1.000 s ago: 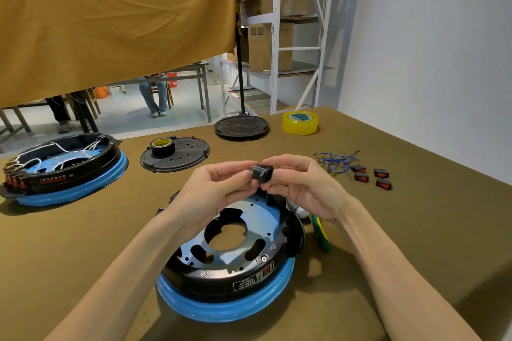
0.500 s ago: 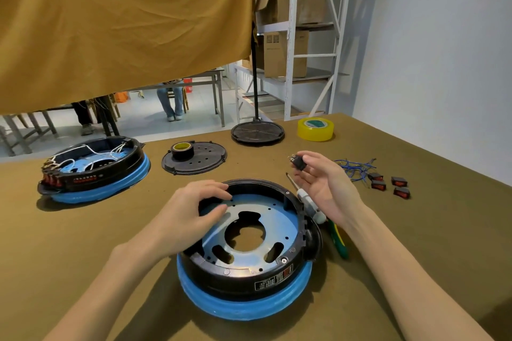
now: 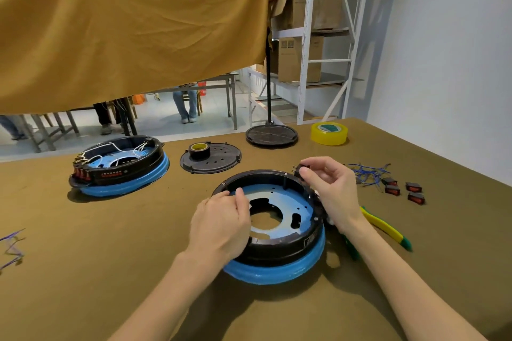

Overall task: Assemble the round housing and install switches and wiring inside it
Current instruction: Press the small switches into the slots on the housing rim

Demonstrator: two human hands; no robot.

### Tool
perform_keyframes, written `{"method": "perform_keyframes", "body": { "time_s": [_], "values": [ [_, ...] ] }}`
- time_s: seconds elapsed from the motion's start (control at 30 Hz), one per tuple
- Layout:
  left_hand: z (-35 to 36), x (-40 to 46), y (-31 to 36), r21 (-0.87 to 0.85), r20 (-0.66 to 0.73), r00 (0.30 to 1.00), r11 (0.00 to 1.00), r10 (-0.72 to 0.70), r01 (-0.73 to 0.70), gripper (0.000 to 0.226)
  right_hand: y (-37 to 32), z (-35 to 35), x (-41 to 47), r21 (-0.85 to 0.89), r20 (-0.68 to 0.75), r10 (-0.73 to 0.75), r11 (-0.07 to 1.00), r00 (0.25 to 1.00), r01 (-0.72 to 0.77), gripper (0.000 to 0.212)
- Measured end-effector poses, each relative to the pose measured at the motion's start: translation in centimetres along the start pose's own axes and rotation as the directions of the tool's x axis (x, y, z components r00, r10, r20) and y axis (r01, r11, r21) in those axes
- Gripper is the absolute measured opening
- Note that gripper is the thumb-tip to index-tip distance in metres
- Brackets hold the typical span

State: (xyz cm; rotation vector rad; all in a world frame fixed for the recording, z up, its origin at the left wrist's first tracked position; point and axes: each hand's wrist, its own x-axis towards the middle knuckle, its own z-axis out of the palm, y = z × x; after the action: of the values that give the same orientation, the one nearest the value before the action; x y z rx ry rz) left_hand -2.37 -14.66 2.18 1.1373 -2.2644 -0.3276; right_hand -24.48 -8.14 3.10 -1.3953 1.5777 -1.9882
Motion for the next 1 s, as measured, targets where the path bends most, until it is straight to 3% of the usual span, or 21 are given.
{"method": "perform_keyframes", "body": {
  "time_s": [0.1,0.2,0.3,0.4,0.57,0.73,0.8,0.9,1.0],
  "values": [
    [0.6,0.3,0.4,0.076,0.049,0.998,0.996,0.045,-0.049,0.079,0.4,0.7,-0.6,-0.111,0.025,-0.068,0.991,0.997,0.07,0.013],
    [-0.6,1.1,-1.9,0.045,0.063,0.989,0.99,0.13,-0.133,0.083,1.1,1.3,-0.9,-0.187,0.024,-0.082,0.979,0.996,0.085,0.014],
    [-1.9,1.5,-4.8,-0.005,0.104,0.971,0.976,0.217,-0.218,0.067,1.5,1.1,-0.4,-0.104,-0.063,-0.016,0.995,0.998,0.01,0.015],
    [-1.6,1.1,-5.8,0.014,0.175,0.94,0.953,0.294,-0.301,0.059,2.0,1.2,-0.1,-0.104,-0.056,-0.02,0.994,0.998,0.014,0.014],
    [0.0,-1.1,-3.2,0.103,0.026,0.94,0.934,0.34,-0.341,0.059,2.1,1.2,2.4,-0.131,0.041,0.023,0.991,0.999,-0.017,0.01],
    [-1.1,-2.2,-2.5,0.011,0.288,0.824,0.859,0.488,-0.512,0.05,1.0,0.9,3.7,-0.094,0.035,0.019,0.995,0.999,-0.015,0.01],
    [-2.0,-1.9,-3.4,-0.009,0.305,0.809,0.85,0.503,-0.526,0.052,0.7,0.3,2.0,0.008,0.0,0.053,0.999,0.999,-0.053,0.009],
    [-1.4,-1.7,-1.6,0.109,0.257,0.812,0.819,0.524,-0.563,0.058,-0.1,-0.2,-1.1,0.137,0.085,0.152,0.977,0.985,-0.163,0.015],
    [0.8,-0.9,2.6,0.265,0.183,0.831,0.788,0.525,-0.556,0.058,-1.1,-0.4,-2.3,0.109,0.141,0.139,0.982,0.98,-0.155,0.03]
  ]
}}
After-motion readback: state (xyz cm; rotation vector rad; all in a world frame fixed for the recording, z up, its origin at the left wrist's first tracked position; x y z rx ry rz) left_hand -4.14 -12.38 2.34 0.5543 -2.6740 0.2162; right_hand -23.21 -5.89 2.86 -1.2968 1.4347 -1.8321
